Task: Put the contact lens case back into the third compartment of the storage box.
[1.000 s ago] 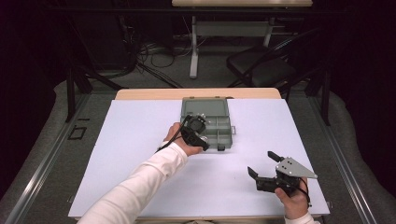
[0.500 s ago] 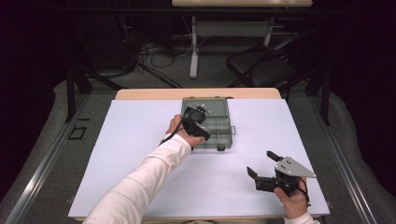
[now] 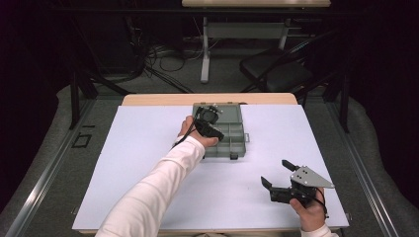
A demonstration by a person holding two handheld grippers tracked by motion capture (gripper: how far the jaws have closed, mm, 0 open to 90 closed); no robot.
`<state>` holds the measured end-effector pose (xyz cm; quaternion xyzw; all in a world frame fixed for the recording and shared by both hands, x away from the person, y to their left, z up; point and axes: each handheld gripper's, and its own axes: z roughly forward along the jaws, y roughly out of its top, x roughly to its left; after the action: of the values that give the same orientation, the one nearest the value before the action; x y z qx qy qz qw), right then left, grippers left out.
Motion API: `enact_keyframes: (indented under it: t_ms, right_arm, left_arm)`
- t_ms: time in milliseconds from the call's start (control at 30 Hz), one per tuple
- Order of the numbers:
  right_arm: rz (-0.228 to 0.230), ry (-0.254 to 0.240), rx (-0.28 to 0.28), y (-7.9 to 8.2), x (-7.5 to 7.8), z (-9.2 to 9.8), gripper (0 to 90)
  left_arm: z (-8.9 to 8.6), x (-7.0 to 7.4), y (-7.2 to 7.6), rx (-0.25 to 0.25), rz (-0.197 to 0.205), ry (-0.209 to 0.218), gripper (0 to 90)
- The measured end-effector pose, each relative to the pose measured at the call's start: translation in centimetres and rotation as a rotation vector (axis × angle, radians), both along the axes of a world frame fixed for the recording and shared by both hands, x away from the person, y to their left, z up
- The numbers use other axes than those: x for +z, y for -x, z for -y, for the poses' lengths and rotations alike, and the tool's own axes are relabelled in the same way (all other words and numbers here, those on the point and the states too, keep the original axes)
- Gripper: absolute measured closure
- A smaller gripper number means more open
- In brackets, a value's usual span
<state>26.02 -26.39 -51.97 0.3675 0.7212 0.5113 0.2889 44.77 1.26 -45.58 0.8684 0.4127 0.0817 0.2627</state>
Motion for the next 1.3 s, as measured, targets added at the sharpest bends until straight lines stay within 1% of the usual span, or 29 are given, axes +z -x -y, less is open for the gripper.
enact_keyframes:
  t_ms: [33, 67, 167, 200, 267, 333, 467, 600, 700, 767, 800, 900, 1000, 1033, 1233, 1300]
  right_arm:
    - [-0.001, 0.0, 0.0, 0.0, 0.0, 0.0, 7.8]
    - [-0.001, 0.0, 0.0, 0.0, 0.0, 0.0, 7.8]
    - [-0.003, 0.003, 0.005, 0.0, 0.0, -0.1, 7.8]
    - [0.002, 0.003, 0.003, 0.0, 0.0, -0.1, 7.8]
    - [0.0, 0.003, 0.003, 0.0, 0.0, -0.1, 7.8]
    - [0.005, 0.003, 0.004, 0.0, 0.0, -0.2, 7.8]
    - [0.005, 0.003, 0.004, -0.1, 0.0, -0.1, 7.8]
    - [0.002, 0.005, 0.006, 0.0, 0.0, -0.1, 7.9]
    - [0.005, 0.002, 0.006, -0.1, 0.0, -0.1, 7.9]
    - [0.001, 0.005, 0.007, 0.0, 0.0, -0.2, 7.9]
    - [0.0, 0.006, 0.008, -0.1, 0.0, -0.2, 7.9]
    - [-0.001, 0.006, 0.009, -0.1, 0.0, -0.2, 7.9]
    - [-0.001, 0.004, 0.008, -0.1, -0.1, -0.2, 7.9]
    - [-0.002, 0.003, 0.008, -0.1, -0.1, -0.1, 7.9]
    - [-0.002, 0.003, 0.009, -0.1, -0.1, -0.1, 7.9]
    - [-0.003, 0.003, 0.01, -0.1, -0.1, -0.2, 7.9]
  left_arm:
    - [0.0, 0.0, -0.1, 0.007, 0.005, 0.003, 49.1]
    - [0.0, 0.0, -0.3, 0.006, 0.004, 0.002, 49.1]
    - [0.1, 0.1, -0.7, 0.021, 0.002, 0.016, 49.1]
    - [0.2, 0.1, -0.8, 0.024, 0.008, 0.018, 49.1]
    - [0.2, 0.1, -1.0, 0.029, 0.011, 0.013, 49.1]
    - [0.3, 0.0, -1.2, 0.034, 0.022, 0.012, 49.1]
    - [0.5, -0.1, -1.5, 0.045, 0.021, 0.021, 49.1]
    - [0.7, -0.2, -1.9, 0.054, 0.027, 0.018, 49.1]
    - [0.8, -0.3, -2.2, 0.061, 0.032, 0.026, 49.1]
    - [0.9, -0.4, -2.4, 0.069, 0.026, 0.041, 49.1]
    - [0.9, -0.4, -2.6, 0.072, 0.026, 0.04, 49.1]
    - [1.0, -0.5, -2.8, 0.079, 0.038, 0.052, 49.1]
    - [1.1, -0.8, -3.1, 0.072, 0.051, 0.068, 49.1]
    - [1.1, -0.8, -3.2, 0.074, 0.049, 0.071, 49.1]
    - [1.3, -1.3, -3.5, 0.082, 0.058, 0.075, 49.1]
    - [1.3, -1.5, -3.7, 0.081, 0.073, 0.079, 49.1]
